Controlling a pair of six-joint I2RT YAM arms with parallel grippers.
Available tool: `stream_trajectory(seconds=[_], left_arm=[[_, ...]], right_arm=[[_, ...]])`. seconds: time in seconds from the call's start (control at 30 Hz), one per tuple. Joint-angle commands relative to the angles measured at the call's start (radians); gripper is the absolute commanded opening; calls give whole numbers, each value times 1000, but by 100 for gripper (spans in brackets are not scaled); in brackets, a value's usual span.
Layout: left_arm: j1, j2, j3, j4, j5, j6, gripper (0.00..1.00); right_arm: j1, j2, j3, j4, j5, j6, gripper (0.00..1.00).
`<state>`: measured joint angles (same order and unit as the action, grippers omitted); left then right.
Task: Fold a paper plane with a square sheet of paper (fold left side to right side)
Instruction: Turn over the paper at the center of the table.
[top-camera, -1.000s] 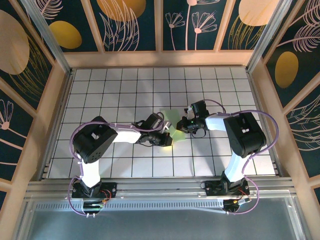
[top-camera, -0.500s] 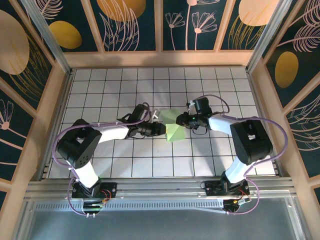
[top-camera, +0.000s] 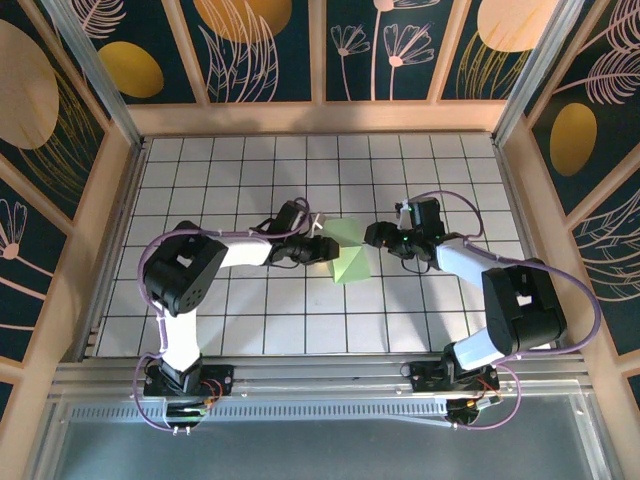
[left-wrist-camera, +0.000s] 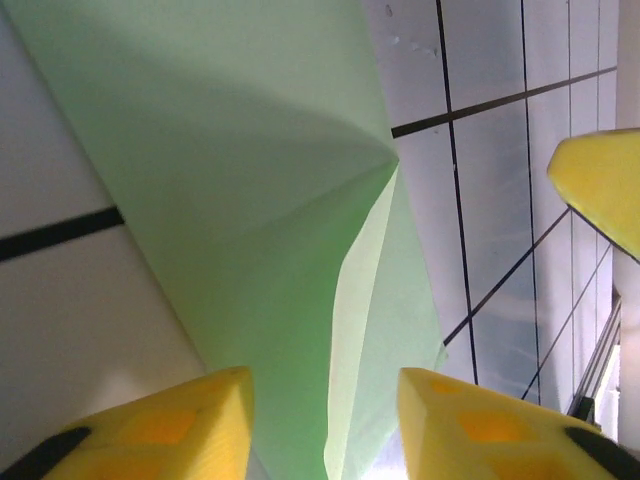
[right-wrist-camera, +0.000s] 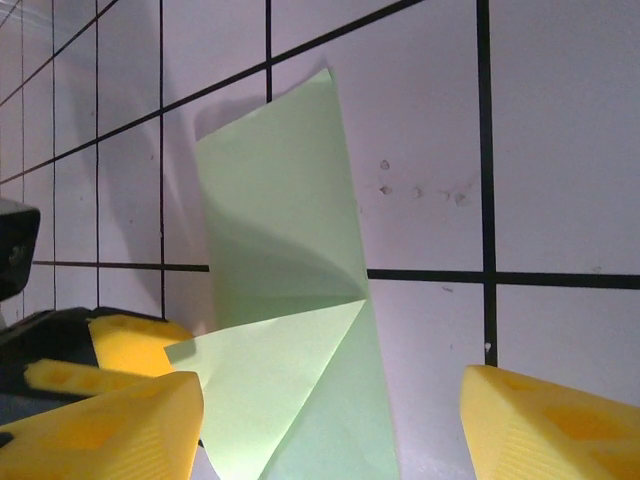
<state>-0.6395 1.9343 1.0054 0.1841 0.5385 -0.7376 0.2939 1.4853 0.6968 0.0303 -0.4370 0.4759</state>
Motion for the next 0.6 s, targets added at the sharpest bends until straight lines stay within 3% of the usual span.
stream_trajectory(seconds=[0.0, 0.17, 0.4, 0.57], left_arm=[[3, 28, 42, 30, -4, 16, 33], [3, 8, 21, 69, -28, 8, 2], [3, -136, -144, 262, -87, -95, 0], [3, -187, -240, 417, -86, -202, 0]], right_arm=[[-4, -16, -17, 23, -23, -25, 65], [-3, -2, -30, 42, -93, -24, 61], [13, 27, -84, 216, -207, 69, 62], [49, 85, -80, 319, -221, 109, 62]])
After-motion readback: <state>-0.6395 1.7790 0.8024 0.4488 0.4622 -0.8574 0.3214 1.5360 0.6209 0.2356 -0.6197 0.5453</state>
